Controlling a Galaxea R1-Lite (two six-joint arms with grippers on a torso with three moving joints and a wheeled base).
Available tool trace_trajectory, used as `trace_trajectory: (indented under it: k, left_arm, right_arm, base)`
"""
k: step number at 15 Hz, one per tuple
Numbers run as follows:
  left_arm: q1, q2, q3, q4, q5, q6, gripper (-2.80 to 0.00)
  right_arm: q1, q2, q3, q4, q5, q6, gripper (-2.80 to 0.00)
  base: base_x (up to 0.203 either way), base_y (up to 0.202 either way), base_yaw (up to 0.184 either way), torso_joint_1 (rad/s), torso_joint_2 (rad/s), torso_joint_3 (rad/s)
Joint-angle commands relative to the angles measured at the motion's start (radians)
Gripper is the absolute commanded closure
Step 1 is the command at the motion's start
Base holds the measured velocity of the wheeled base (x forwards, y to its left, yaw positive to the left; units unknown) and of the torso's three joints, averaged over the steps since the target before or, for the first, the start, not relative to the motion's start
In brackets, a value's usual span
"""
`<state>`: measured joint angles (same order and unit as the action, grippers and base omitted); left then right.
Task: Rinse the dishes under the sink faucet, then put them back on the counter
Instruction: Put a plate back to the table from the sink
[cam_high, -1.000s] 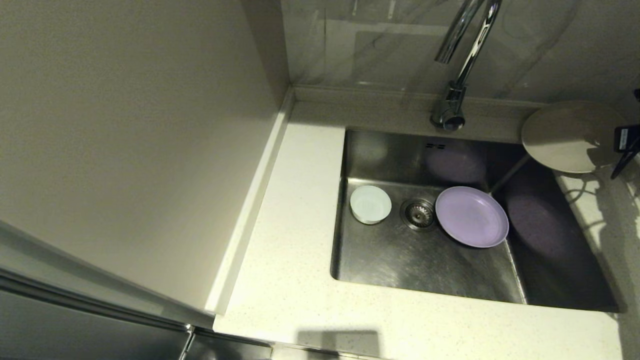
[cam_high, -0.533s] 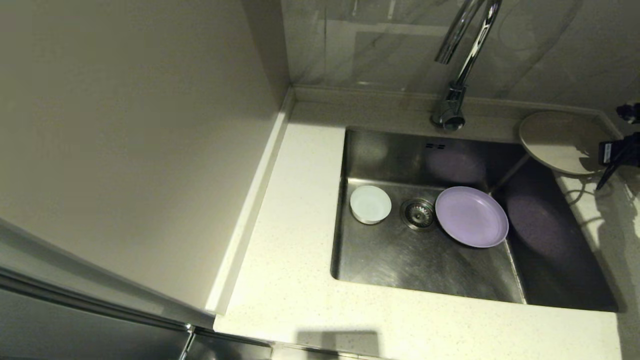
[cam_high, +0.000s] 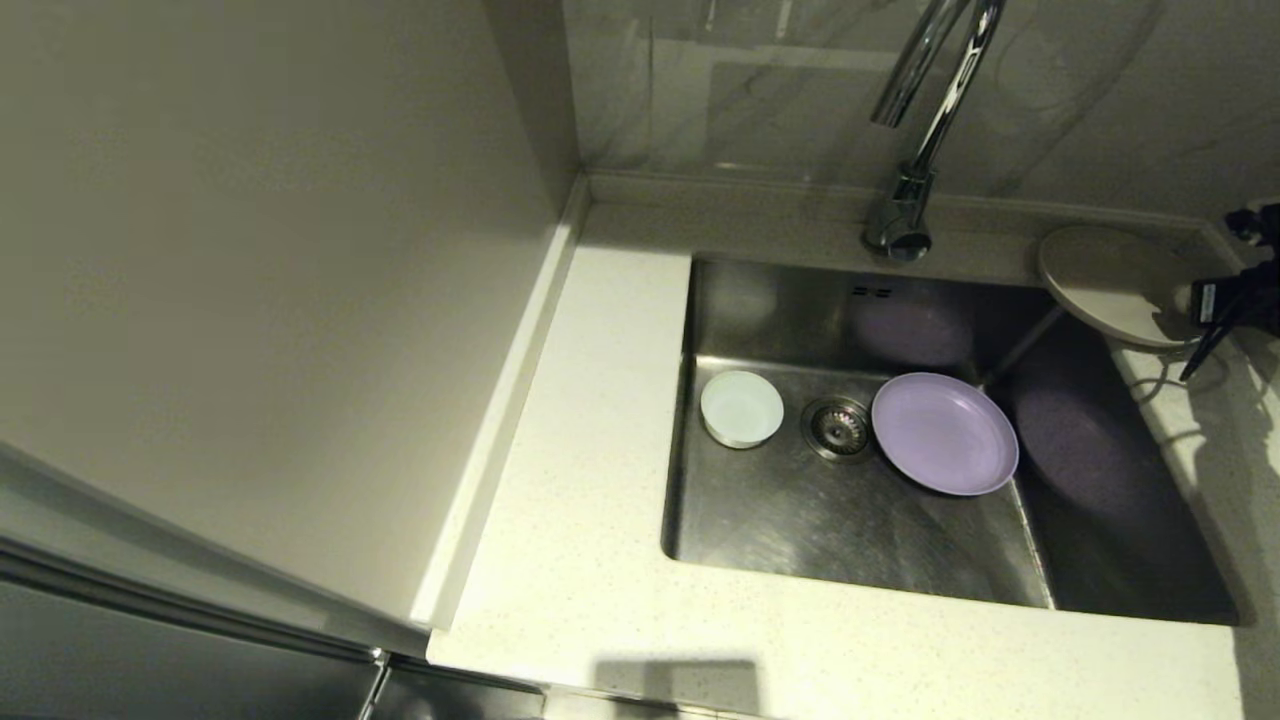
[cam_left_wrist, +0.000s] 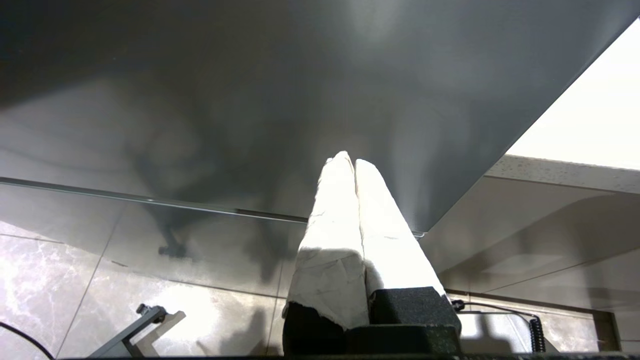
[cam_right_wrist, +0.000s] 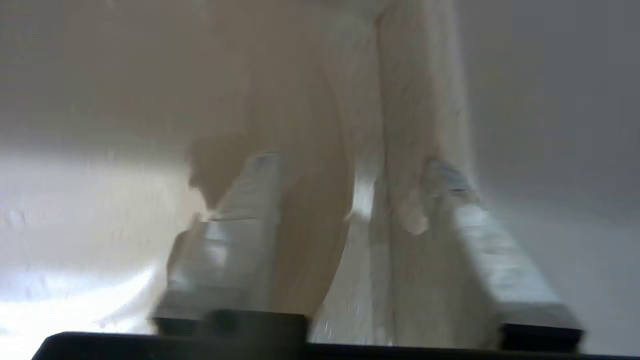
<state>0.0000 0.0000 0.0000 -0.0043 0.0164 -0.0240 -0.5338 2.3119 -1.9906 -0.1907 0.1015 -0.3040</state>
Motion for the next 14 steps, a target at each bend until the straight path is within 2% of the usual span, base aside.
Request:
trace_trajectory:
  k: [1, 3, 5, 9, 10, 11, 13, 14]
  left_arm:
    - [0.000, -0.002, 0.000, 0.000, 0.000, -0.001, 0.00]
    - [0.000, -0.002, 0.000, 0.000, 0.000, -0.001, 0.00]
    - [0.000, -0.002, 0.000, 0.000, 0.000, -0.001, 0.00]
    - [0.000, -0.002, 0.000, 0.000, 0.000, -0.001, 0.00]
    - [0.000, -0.002, 0.000, 0.000, 0.000, -0.001, 0.00]
    - [0.000, -0.002, 0.000, 0.000, 0.000, -0.001, 0.00]
    - [0.000, -0.002, 0.000, 0.000, 0.000, -0.001, 0.00]
    - [0.000, -0.002, 0.000, 0.000, 0.000, -0.001, 0.00]
  right_arm:
    - [-0.001, -0.003, 0.000, -0.065, 0.001, 0.012, -2.80]
    - [-0.004, -0.037, 0.005, -0.127, 0.004, 0.036, -2.80]
    - [-0.012, -0.158, 0.077, -0.070, 0.044, 0.049, -2.80]
    - [-0.002, -0.502, 0.348, 0.095, 0.272, 0.132, -2.80]
    - [0.026, -0.563, 0.381, 0.207, 0.301, 0.145, -2.80]
    - [0.061, -0.603, 0.392, 0.376, 0.303, 0.152, -2.80]
    - [0.203, -0.697, 0.405, 0.752, 0.237, 0.187, -2.80]
    - [0.283, -0.727, 0.409, 0.883, 0.192, 0.222, -2.80]
  base:
    - [0.000, 0.000, 0.000, 0.000, 0.00, 0.000]
    - [0.000, 0.000, 0.000, 0.000, 0.00, 0.000]
    - [0.000, 0.000, 0.000, 0.000, 0.00, 0.000]
    - [0.000, 0.000, 0.000, 0.000, 0.00, 0.000]
    - [0.000, 0.000, 0.000, 0.000, 0.00, 0.000]
    - [0.000, 0.000, 0.000, 0.000, 0.00, 0.000]
    - [0.000, 0.000, 0.000, 0.000, 0.00, 0.000]
    - [0.000, 0.000, 0.000, 0.000, 0.00, 0.000]
